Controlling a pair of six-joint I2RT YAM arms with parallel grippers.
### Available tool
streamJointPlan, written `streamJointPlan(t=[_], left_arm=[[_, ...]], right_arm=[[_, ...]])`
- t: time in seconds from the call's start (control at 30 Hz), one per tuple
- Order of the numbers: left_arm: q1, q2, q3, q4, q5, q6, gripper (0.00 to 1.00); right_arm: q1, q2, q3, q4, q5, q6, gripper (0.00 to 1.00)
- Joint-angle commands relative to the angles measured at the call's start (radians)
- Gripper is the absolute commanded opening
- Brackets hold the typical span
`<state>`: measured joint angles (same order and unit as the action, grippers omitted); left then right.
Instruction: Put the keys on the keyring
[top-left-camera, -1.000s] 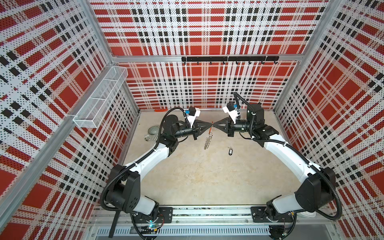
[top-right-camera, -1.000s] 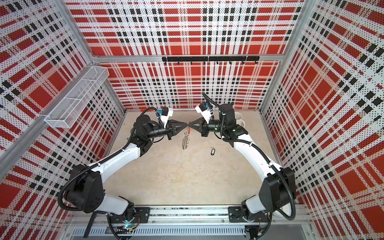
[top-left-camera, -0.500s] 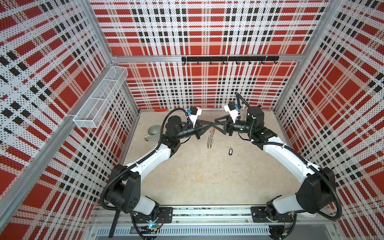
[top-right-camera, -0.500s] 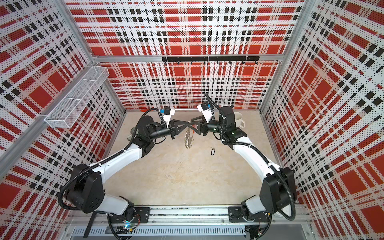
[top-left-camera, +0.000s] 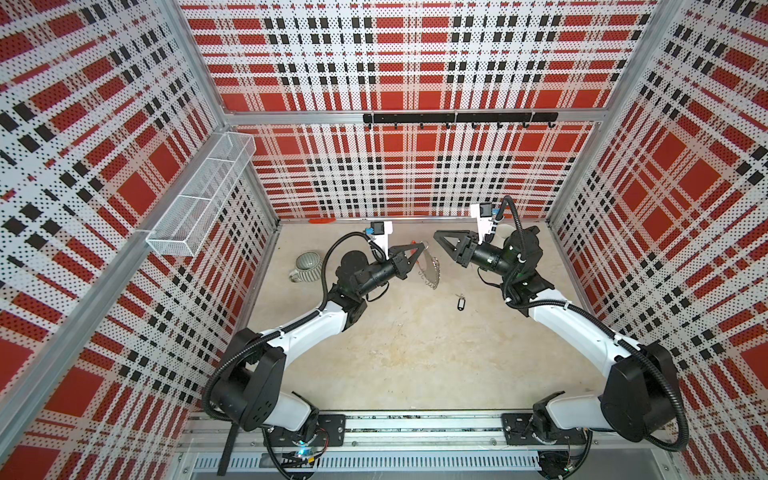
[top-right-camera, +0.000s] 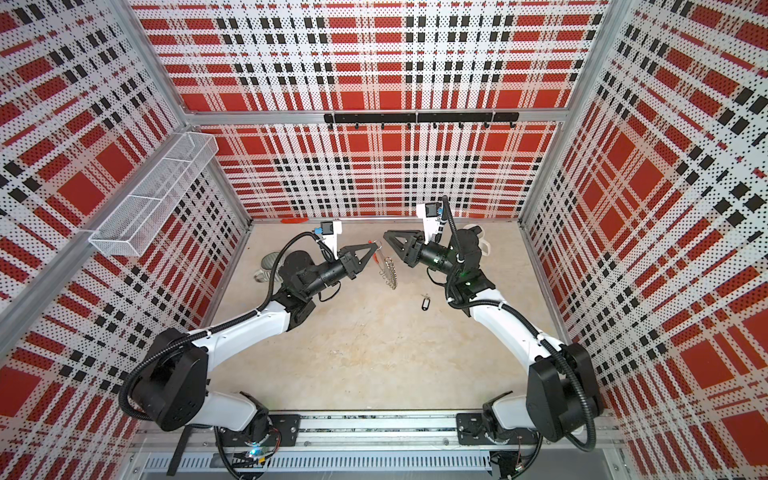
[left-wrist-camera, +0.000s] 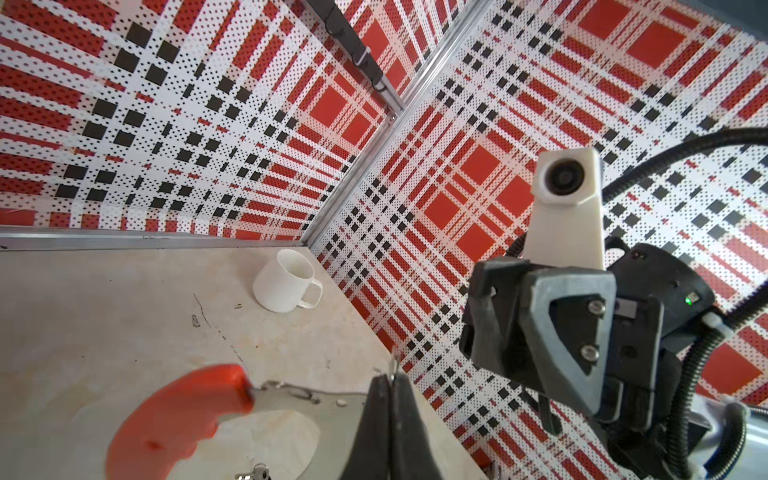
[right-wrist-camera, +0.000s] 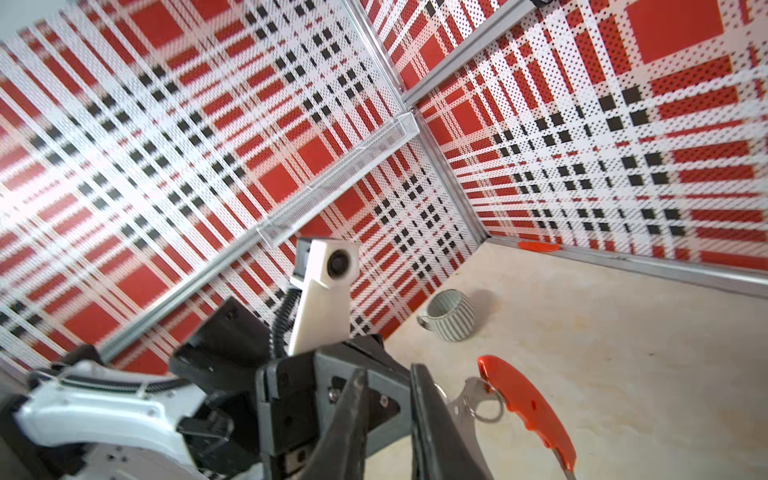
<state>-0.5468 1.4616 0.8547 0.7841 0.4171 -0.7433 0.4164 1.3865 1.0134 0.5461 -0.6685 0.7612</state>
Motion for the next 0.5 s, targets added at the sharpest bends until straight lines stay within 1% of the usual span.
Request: streamJointPlan(t=[0.0,0.1,0.27,0.47], left_arm=[[-0.009,-0.037,-0.016,0.197,-0.011,-0.090,0.00],[-0.014,-0.031,-0.018,0.239,0.008,-0.105,0.00],[-0.016,-0.035,-0.022,0.274,-0.006,-0.123,0.00],[-0.018,-0.026,-0.030,0.357,-0.020,-0.200,0.00]], right_arm=[[0.005,0.031,0.022,0.090,0.003,0.122,0.18],[0.005,0.054,0.034,0.113,-0.015,0.151,0.18],[0.016,0.077,0.028,0.165,-0.037,0.192,0.17],[0.038,0.090,0.037,0.187,-0.060,0.196,0.20]])
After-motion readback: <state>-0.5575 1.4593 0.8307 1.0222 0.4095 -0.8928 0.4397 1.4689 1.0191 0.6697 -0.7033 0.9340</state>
